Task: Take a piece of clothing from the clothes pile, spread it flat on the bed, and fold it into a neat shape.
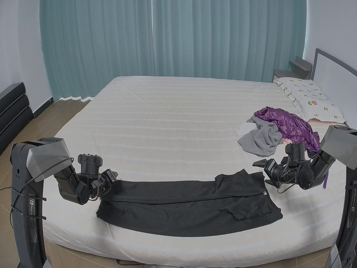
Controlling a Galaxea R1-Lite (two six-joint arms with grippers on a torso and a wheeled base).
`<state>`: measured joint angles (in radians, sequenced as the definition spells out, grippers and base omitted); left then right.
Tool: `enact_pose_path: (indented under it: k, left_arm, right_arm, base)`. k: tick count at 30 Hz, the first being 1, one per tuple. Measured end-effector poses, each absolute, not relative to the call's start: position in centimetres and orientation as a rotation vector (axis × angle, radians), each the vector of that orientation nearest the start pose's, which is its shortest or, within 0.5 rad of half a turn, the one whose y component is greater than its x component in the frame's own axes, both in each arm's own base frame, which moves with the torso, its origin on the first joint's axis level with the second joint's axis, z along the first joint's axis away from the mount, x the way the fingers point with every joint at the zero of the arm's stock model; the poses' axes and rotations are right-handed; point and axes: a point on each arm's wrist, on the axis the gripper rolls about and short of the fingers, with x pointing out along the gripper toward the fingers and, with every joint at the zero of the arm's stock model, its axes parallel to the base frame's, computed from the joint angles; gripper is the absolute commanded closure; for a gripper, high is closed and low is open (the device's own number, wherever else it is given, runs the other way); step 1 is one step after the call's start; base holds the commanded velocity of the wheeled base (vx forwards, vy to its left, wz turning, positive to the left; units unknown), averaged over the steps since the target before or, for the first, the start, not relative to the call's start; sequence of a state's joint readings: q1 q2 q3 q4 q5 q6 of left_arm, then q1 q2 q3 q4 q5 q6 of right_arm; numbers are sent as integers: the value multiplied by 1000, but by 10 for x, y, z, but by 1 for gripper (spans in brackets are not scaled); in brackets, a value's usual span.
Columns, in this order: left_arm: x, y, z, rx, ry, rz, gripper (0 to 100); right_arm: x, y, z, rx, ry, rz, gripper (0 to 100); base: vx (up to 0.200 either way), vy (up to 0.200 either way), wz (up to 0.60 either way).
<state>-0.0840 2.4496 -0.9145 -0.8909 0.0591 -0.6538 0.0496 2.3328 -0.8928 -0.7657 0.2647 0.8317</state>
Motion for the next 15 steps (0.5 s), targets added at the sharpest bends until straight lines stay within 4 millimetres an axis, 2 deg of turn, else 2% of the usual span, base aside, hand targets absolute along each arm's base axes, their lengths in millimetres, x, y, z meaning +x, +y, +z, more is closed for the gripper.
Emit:
enact_pose_path:
  k: [15]
  left_arm:
    - [399, -16, -43, -686, 545, 268, 100]
  right_arm:
    - [397, 21, -18, 855, 746, -20, 0]
  base:
    - [0, 0, 0]
